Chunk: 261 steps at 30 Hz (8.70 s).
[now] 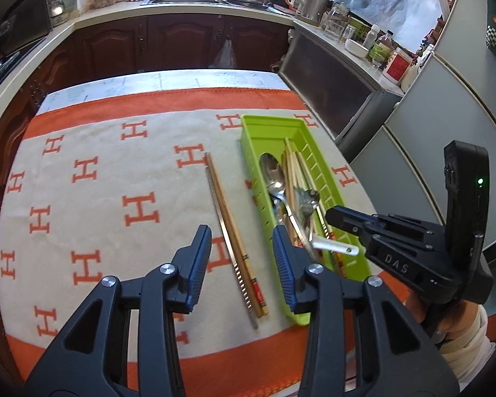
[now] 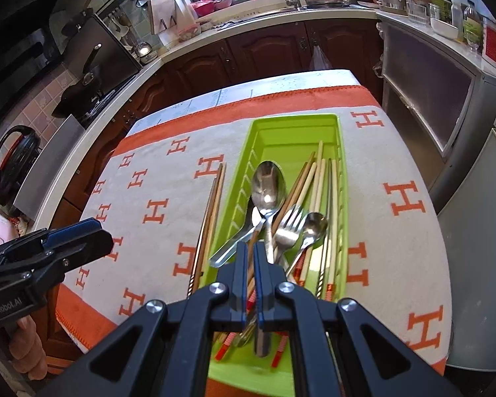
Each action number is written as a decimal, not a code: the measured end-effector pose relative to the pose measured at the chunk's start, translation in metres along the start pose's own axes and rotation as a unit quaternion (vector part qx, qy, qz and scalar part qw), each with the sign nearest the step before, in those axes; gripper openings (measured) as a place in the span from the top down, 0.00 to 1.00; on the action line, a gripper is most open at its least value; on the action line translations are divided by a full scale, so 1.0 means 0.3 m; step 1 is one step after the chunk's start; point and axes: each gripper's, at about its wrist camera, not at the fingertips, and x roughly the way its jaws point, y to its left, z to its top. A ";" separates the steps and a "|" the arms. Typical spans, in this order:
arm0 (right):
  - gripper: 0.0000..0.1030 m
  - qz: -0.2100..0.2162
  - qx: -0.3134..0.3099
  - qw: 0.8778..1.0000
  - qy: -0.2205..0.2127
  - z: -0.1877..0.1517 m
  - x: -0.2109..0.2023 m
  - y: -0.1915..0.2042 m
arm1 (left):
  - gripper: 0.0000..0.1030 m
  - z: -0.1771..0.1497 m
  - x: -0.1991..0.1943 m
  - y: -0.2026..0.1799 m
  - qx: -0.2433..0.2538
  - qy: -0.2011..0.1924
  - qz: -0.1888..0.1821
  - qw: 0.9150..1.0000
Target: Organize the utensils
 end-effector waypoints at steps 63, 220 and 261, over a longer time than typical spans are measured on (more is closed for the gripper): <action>0.89 -0.076 0.065 0.961 0.258 0.124 0.504 0.284 | 0.59 -0.173 0.048 0.410 -0.110 0.032 -0.013 0.993; 0.74 -0.041 0.179 0.982 0.054 0.044 0.021 -0.272 | 0.48 0.121 0.267 -0.290 0.029 0.070 -0.018 0.997; 0.66 0.001 -0.026 0.998 -0.061 -0.052 -0.258 0.429 | 0.20 -0.121 -0.434 0.149 -0.056 -0.095 0.169 0.980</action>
